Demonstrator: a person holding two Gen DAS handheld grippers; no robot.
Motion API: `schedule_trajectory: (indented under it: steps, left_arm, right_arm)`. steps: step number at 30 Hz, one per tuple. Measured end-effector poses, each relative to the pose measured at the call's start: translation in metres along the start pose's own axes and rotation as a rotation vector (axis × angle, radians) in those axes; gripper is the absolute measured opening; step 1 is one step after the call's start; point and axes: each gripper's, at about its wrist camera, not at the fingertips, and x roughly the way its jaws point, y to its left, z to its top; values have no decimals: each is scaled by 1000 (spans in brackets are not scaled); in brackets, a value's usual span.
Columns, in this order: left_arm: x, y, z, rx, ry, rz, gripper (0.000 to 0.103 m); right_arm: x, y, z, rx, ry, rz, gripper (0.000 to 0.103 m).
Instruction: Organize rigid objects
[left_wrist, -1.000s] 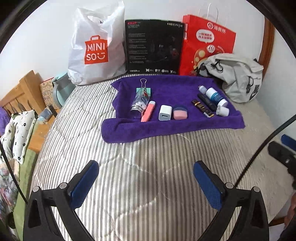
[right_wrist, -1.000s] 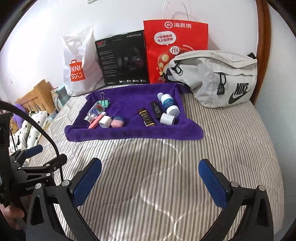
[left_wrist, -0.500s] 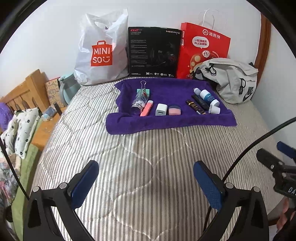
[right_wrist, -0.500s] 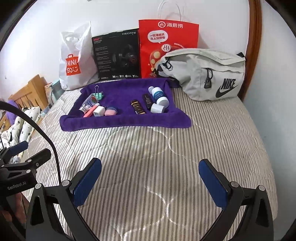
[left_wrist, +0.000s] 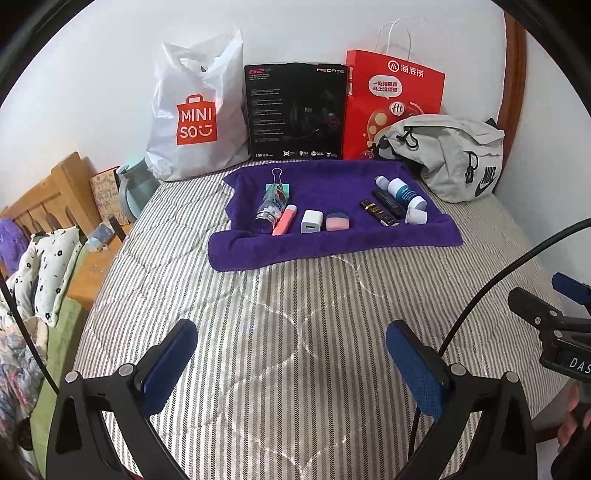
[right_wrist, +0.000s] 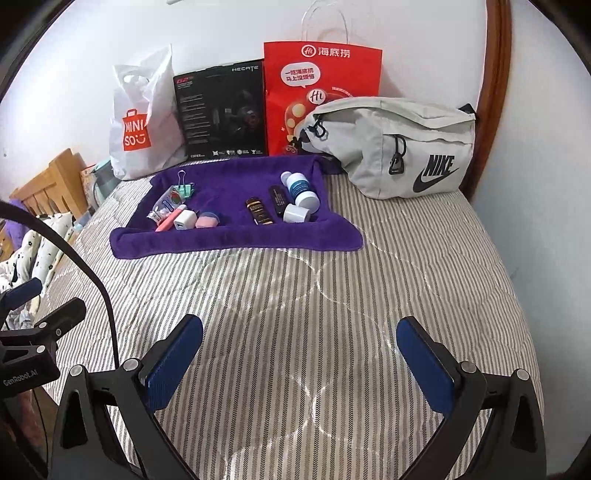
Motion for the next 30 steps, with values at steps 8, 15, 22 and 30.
schedule_trajectory:
  steps: [8,15,22,30]
  left_arm:
    - [1,0,0,4,9,2,103]
    - [-1,2,0,3,6,6,103]
    - [-2,5,1,-4,4,6,103]
    - [-2,5,0,-1,4,9,103]
  right_arm:
    - [0,-2,-1,2,3,-2,103]
    - [1,-3,-1,7,8,-2,103]
    - [1,-1,-2,0,9,2,103]
    - [3,4,-1,-11,17,1,103]
